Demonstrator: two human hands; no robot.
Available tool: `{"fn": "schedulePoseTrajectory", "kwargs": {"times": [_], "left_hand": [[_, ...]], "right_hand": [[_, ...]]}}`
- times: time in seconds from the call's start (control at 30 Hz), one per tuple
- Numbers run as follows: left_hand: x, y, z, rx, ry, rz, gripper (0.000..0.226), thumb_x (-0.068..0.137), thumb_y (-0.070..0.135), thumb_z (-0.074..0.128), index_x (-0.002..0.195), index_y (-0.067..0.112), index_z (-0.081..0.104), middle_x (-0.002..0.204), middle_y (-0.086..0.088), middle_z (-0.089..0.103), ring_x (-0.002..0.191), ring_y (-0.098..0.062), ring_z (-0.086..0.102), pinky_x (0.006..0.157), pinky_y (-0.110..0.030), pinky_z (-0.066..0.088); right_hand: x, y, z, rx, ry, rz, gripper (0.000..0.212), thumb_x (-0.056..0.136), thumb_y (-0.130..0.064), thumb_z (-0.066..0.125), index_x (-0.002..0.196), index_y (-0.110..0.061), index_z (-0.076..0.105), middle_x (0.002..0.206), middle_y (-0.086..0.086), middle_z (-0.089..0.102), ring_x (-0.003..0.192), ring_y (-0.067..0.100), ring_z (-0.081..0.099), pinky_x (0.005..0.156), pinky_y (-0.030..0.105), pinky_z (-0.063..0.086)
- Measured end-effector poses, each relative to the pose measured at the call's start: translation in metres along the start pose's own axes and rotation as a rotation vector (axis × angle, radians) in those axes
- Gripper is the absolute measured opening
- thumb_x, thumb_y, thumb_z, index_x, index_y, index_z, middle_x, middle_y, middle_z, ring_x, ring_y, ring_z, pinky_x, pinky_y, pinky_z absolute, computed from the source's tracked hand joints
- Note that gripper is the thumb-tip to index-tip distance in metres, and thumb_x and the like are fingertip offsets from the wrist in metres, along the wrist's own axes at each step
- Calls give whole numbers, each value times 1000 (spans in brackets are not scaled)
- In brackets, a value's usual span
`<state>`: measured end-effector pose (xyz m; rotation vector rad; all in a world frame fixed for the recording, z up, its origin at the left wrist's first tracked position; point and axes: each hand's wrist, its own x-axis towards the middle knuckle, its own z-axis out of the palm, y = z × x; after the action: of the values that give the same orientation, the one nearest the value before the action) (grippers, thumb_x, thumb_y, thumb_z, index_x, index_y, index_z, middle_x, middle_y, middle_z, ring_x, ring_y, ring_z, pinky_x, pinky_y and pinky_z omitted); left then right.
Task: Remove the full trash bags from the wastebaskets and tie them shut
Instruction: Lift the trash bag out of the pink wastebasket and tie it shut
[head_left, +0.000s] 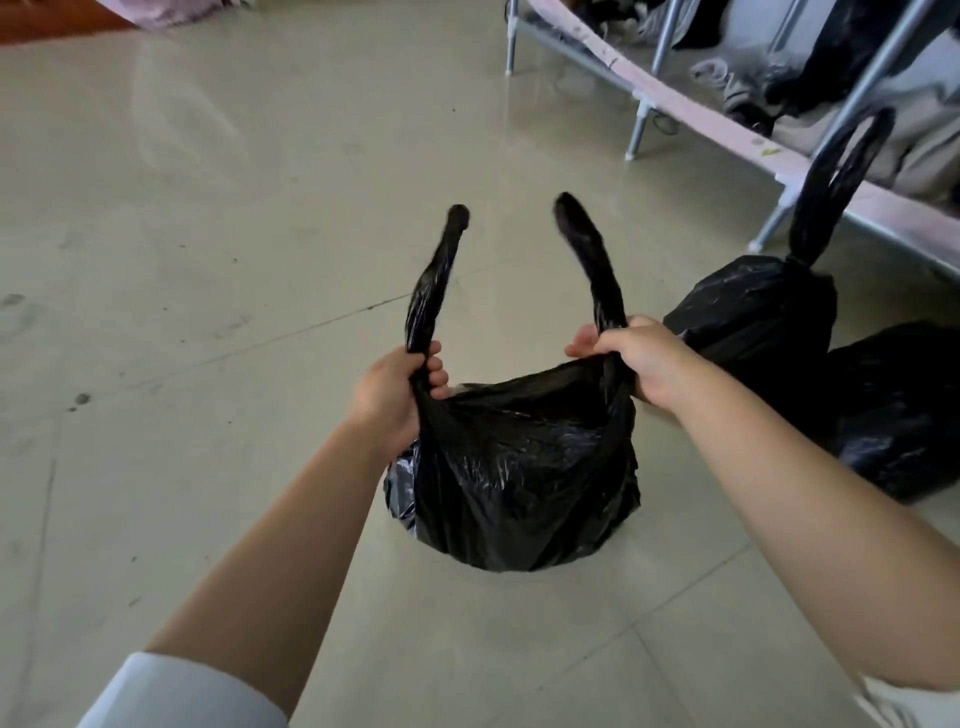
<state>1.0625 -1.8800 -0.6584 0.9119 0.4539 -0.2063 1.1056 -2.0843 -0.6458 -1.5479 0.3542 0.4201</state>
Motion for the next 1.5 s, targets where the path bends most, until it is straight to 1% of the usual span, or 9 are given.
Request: {"fn": "schedulePoseTrajectory", "kwargs": {"times": [0.07,0.23,0.33,0.53,0.7,0.9,1.07,1.23,1.5], "left_hand": [[-2,-1,-4,-59,-11,49,33,100,7,21,78,12,45,56,-3,45,48,-13,45,48,-20,42],[-7,-8,0,54,-14,41,32,103,17,21,80,18,43,33,5,39,29,-9,44,43,-17,40],[-5,-15,2,259,45,65,30,103,17,23,79,19,42,30,8,36,25,-6,36,45,-21,27],[1,-19,10,193,202,14,32,101,10,24,73,13,37,47,-1,28,19,-3,27,28,-7,23],[7,-17,7,5,279,-154,38,101,20,25,66,9,36,22,7,25,15,-3,21,27,-9,15],[6,-14,4,-45,205,-145,33,95,7,22,66,7,39,54,-2,28,27,-8,32,30,-11,26],[1,-13,7,-223,132,-55,38,102,13,20,70,8,40,52,-4,39,54,-15,36,54,-22,34],[1,-15,5,-399,113,25,37,103,23,23,73,13,42,33,2,43,39,-14,57,64,-30,45],[1,-13,14,-394,150,70,37,103,15,22,69,13,37,33,5,30,33,-9,32,43,-19,32]], "right_hand": [[3,3,-4,172,44,33,29,98,-13,38,73,-5,50,59,10,68,72,24,60,83,36,50],[11,3,-11,640,96,59,47,96,-42,34,104,-3,59,66,12,75,77,27,70,74,37,54],[6,-4,-5,725,68,23,46,96,-43,34,91,-5,59,51,10,69,51,24,70,59,33,54],[-6,-11,7,433,-31,30,38,92,-26,24,65,-12,47,27,-4,29,21,8,23,36,6,21],[-8,-18,3,289,21,16,25,89,-24,31,67,-17,40,61,-1,37,49,12,35,48,21,26],[-13,-6,5,-301,55,-59,31,80,14,45,59,-8,43,54,5,45,58,19,45,53,19,39],[-9,-7,2,133,-30,-111,33,97,-10,39,67,-10,53,72,4,68,74,17,63,72,25,49],[-9,5,6,595,-62,-114,36,101,-22,28,71,-10,45,30,-2,46,32,12,55,56,29,53],[-8,-10,8,-12,-167,183,37,93,-45,34,77,-13,43,29,-6,27,22,7,19,33,12,23]]}}
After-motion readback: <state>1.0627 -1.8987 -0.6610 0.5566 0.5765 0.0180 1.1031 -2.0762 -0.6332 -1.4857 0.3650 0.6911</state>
